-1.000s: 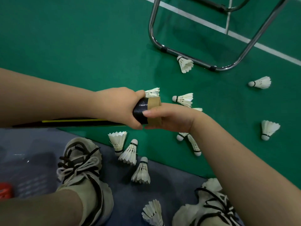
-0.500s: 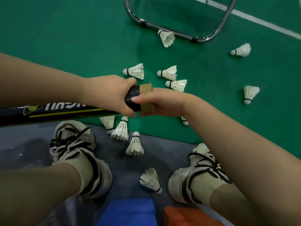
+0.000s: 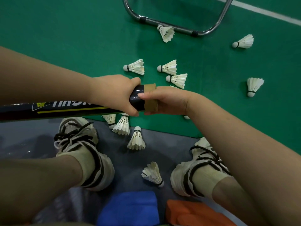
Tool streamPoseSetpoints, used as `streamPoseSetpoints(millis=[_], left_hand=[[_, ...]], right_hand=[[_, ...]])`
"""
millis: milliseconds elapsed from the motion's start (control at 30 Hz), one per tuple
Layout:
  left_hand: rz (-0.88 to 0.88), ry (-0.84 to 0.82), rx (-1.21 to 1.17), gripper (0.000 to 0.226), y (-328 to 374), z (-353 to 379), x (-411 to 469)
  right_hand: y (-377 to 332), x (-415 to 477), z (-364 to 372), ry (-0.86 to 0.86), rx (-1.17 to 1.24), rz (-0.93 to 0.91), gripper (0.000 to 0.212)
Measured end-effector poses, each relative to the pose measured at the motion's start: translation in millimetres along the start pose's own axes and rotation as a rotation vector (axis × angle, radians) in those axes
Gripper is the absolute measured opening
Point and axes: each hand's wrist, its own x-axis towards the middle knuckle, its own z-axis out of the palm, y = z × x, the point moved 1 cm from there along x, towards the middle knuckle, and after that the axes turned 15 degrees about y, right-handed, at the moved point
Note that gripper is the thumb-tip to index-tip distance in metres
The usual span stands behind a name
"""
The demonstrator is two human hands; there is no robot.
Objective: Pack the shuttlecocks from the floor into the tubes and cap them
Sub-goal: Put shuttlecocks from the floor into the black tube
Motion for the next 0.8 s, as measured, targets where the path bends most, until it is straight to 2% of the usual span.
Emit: streamPoseSetpoints(millis=[133,200,300,367,400,500,667,733,800], left_hand=[[-0.023,-0.015,0.017,0.067,0,-2,7],[-0.039,-0.022,0.021,0.068,-2,-3,11],[-0.064,-0.024,0.039,0.070,-7,-4,18],[-0.076,-0.029,0.051,0.072,-8,-3,22],[-0.076,-0.034,0.055,0.072,-8,-3,24],[-0.073,-0.041,0.057,0.071,-4,0,29],[-0.065,-0.059,0.046,0.070,0,9,34],[-0.063,-0.075,0.045,0.069,2,12,36],[-0.065,-0.093,0.043,0.068,3,15,37]], right_hand=[[-2,-1,-15,0.070,0.081,0.035,0.020],[0,1,-28,0.173,0.202,0.076,0.027],[17,12,-48,0.541,0.439,0.131,0.037],[35,18,-55,0.722,0.379,0.143,0.034],[44,21,-55,0.722,0.283,0.166,0.033],[62,25,-42,0.567,0.047,0.238,0.028],[60,35,-22,0.503,-0.039,0.186,0.027],[67,33,-16,0.367,-0.354,0.116,0.020],[82,29,-8,0.161,-0.796,0.060,0.017]])
